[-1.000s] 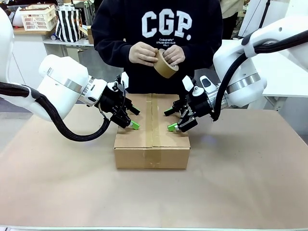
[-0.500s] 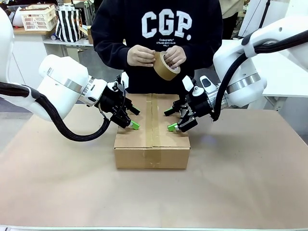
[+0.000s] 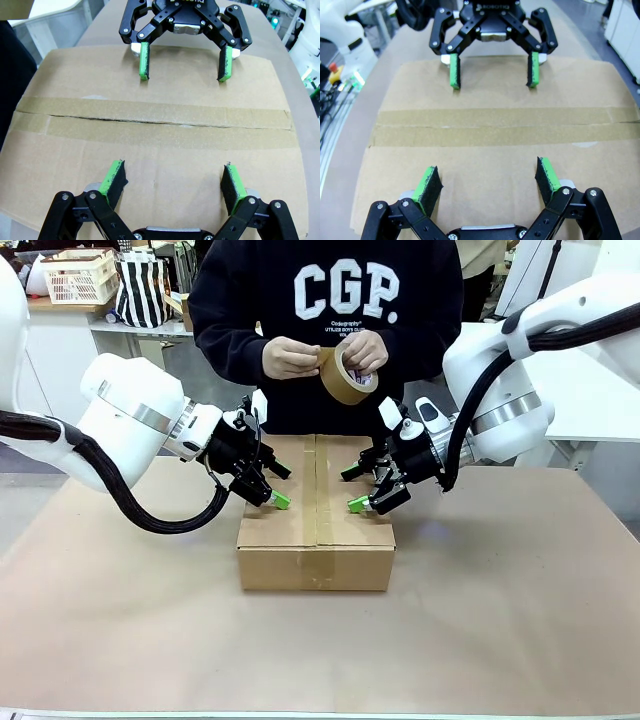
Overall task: Pack the gift set into the box.
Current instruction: Press and hold the closed box until the human finishes sealing it.
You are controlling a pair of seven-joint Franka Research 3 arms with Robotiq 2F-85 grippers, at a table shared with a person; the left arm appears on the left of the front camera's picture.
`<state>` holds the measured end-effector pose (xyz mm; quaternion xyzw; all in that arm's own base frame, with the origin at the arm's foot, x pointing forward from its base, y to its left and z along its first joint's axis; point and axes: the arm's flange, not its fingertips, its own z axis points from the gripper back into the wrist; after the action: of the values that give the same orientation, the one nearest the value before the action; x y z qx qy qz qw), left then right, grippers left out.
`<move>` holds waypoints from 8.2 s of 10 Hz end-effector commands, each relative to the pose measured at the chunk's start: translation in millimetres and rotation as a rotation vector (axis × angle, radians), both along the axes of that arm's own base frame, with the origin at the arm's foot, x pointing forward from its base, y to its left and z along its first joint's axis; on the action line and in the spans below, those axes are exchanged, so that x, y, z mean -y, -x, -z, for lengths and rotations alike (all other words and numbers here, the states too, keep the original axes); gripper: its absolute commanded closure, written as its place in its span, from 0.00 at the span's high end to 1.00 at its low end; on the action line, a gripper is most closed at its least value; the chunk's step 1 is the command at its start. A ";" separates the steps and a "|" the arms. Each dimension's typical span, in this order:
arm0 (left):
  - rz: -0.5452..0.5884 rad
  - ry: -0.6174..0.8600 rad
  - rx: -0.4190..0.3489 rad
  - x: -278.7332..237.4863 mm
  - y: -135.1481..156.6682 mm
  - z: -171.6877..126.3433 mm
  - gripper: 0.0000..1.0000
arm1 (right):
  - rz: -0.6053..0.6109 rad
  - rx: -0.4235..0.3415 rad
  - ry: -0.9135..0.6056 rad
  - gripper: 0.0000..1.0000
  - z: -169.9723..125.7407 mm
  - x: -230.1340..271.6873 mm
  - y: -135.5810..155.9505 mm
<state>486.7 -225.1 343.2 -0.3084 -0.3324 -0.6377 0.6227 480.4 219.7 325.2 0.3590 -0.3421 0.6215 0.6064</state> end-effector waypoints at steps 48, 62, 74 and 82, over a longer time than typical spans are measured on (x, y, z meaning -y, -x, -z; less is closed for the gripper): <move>0.001 0.001 -0.004 -1.0 1.0 3.1 1.00 | -0.008 0.011 0.000 1.00 1.9 0.1 0.4; 0.001 0.001 -0.004 -1.0 1.0 3.1 1.00 | -0.008 0.011 0.000 1.00 1.9 0.1 0.4; 0.001 0.001 -0.004 -1.0 1.0 3.1 1.00 | -0.008 0.011 0.000 1.00 1.9 0.1 0.4; 0.001 0.001 -0.004 -1.0 1.0 3.1 1.00 | -0.008 0.011 0.000 1.00 1.9 0.1 0.4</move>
<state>486.7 -225.1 343.1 -0.3084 -0.3324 -0.6377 0.6227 480.4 219.7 325.2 0.3590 -0.3422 0.6215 0.6064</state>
